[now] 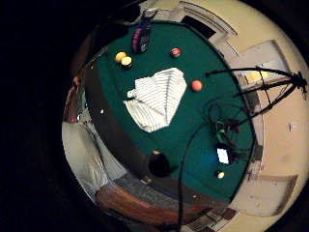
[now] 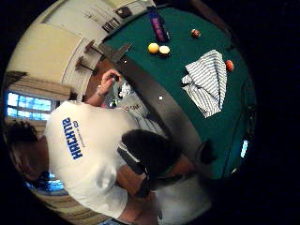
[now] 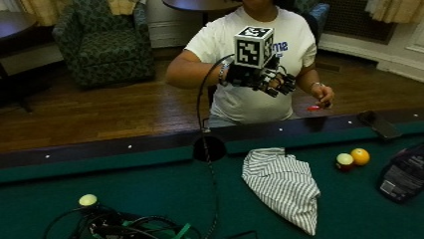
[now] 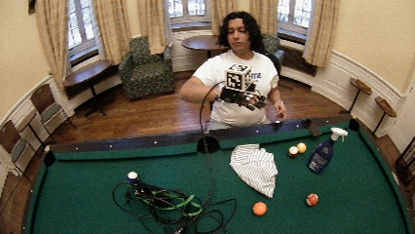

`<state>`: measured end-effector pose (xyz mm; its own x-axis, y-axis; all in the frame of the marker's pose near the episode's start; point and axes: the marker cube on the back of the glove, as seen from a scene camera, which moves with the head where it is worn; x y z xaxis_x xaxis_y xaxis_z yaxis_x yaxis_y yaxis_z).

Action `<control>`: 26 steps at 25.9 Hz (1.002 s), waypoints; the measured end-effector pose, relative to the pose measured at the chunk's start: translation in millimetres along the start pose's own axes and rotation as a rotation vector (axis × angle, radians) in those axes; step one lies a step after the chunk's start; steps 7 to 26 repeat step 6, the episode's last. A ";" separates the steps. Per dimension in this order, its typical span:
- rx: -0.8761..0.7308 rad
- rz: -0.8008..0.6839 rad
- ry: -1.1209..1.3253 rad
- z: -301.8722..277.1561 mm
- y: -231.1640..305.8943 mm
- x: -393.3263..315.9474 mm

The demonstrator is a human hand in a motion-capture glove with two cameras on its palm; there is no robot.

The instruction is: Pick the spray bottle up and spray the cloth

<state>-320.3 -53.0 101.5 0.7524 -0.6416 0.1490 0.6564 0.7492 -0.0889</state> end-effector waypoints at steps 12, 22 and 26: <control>0.000 0.018 -0.023 9.5 4.4 3.5; 0.000 0.018 -0.023 9.5 4.4 3.5; 0.000 0.018 -0.023 9.5 4.4 3.5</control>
